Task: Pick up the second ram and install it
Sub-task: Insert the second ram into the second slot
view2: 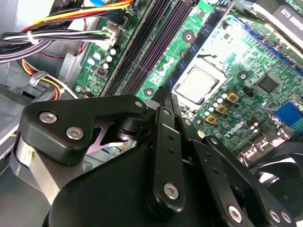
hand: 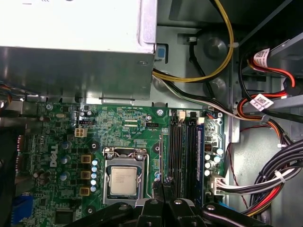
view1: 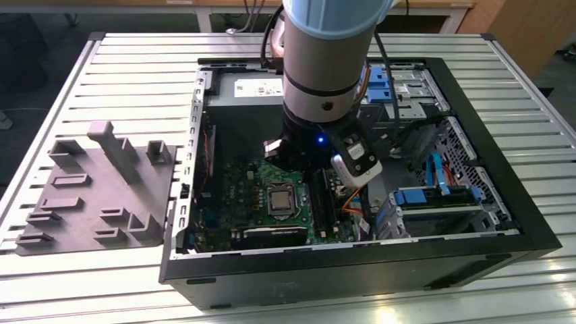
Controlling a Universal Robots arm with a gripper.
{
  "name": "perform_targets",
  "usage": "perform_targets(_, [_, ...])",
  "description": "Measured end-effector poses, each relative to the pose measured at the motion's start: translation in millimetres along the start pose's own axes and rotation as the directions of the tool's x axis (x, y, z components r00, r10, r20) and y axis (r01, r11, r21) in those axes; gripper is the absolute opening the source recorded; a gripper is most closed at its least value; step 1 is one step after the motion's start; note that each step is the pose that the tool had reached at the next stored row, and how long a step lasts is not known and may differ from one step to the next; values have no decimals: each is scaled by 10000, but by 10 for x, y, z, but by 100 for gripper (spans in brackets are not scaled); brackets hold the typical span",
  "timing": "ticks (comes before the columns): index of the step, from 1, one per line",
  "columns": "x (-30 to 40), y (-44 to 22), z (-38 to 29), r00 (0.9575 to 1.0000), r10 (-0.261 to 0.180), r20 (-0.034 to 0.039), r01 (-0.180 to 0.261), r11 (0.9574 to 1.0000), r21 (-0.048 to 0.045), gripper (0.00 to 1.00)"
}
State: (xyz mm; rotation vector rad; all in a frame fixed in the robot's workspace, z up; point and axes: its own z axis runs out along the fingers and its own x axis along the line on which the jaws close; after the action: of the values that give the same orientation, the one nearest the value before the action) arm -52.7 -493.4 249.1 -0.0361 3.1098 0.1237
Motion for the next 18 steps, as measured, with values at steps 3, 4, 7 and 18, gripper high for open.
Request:
perform_targets(3, [0,0,8,10000,1,0,-1,10000,0,11])
perform_targets(4, [0,-1,11,10000,1,0,-1,10000,0,11])
perform_targets(7, [-4,-1,18,10000,1,0,-1,10000,0,11])
perform_targets(18, [-63,-5,46,10000,91,8,-91,10000,2,11])
